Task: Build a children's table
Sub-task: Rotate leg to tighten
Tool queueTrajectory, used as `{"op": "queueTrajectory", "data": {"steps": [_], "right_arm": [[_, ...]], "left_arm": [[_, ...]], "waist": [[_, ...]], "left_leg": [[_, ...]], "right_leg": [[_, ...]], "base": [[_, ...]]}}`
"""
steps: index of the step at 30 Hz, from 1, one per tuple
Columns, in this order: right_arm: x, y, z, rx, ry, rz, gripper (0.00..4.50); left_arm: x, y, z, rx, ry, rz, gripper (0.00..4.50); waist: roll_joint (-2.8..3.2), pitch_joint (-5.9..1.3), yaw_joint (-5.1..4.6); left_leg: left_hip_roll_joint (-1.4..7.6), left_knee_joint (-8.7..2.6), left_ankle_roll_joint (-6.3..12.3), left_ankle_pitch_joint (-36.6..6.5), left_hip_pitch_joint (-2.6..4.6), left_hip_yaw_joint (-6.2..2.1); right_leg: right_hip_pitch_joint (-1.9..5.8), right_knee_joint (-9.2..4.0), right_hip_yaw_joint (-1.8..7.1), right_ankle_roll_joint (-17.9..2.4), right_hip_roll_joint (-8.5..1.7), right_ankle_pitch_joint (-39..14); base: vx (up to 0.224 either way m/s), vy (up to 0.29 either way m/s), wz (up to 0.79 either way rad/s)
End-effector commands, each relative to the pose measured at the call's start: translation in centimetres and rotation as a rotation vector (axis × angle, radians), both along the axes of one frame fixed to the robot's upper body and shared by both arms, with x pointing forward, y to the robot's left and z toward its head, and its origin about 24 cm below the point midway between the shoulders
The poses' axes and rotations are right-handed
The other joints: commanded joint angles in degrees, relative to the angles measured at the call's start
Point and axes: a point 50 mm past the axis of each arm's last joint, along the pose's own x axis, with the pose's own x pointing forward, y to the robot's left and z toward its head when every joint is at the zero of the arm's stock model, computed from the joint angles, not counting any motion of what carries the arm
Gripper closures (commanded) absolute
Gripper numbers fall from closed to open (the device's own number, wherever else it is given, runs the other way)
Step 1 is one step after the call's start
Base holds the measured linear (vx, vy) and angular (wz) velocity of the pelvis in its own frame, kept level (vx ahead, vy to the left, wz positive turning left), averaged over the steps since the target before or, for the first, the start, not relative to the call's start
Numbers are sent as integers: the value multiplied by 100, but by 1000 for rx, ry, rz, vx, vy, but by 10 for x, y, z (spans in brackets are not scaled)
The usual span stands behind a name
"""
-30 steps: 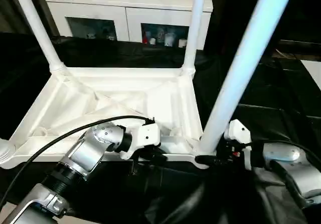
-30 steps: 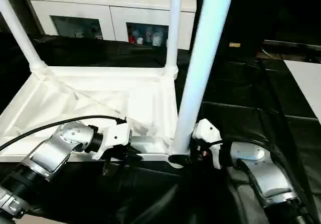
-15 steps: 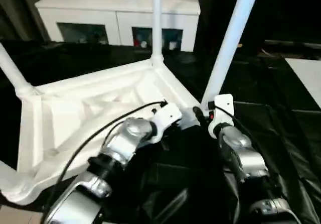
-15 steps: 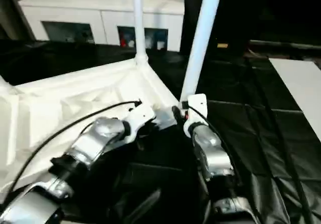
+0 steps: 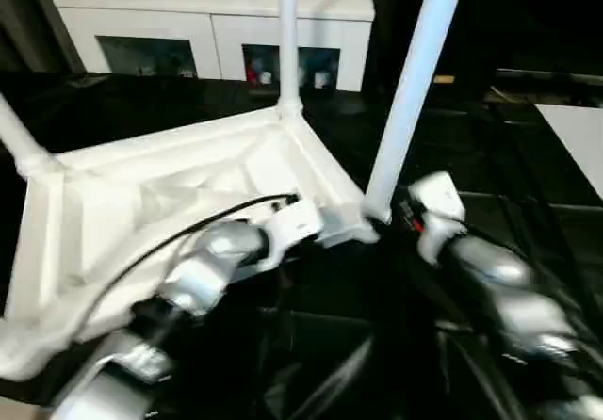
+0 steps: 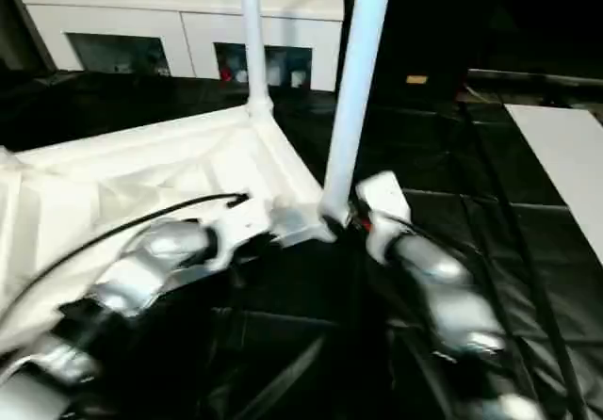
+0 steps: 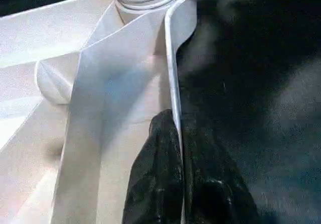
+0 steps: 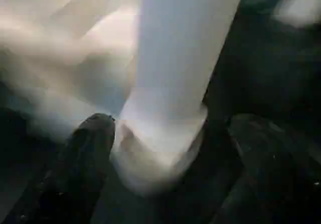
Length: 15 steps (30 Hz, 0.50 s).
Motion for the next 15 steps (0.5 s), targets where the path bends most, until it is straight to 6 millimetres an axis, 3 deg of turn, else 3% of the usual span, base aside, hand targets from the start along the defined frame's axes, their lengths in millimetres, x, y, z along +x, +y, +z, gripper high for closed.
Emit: {"op": "queueTrajectory", "data": {"steps": [1, 2, 5, 10, 15], "right_arm": [[-16, 6, 8, 22, 28, 205, 51], [-21, 3, 10, 23, 39, 256, 51], [-29, -1, 14, 20, 73, 341, 51], [-27, 2, 16, 36, 85, 367, 51], [-26, 3, 13, 23, 102, 388, 51]], "left_arm": [[-10, 0, 11, -6, 4, -144, 450], [-13, 2, 12, 1, 16, -184, 450], [-20, 5, 15, -13, 66, -262, 450], [-22, 5, 18, -17, 101, -299, 450], [-24, 5, 19, -22, 115, -313, 450]], "waist": [[-43, -364, 55], [-39, -373, 80], [-20, -352, 112], [-21, -305, 163], [-32, -311, 179]], "left_leg": [[344, -391, 626, -794, 3, -162], [358, -378, 731, -591, 23, -162], [363, -373, 829, -555, 53, -139], [368, -422, 457, -1115, 111, -129], [358, -426, 306, -1117, 113, -129]], "right_leg": [[329, -274, 271, -1352, -362, -818], [322, -218, 271, -1488, -349, -416], [294, -212, 267, -1675, -352, -311], [254, -308, 281, -1533, -350, -1169], [256, -302, 295, -1437, -351, -1241]], "base": [[55, 0, -1], [50, 5, -1], [17, 2, 0], [0, 0, 0], [0, 0, 0]]}}
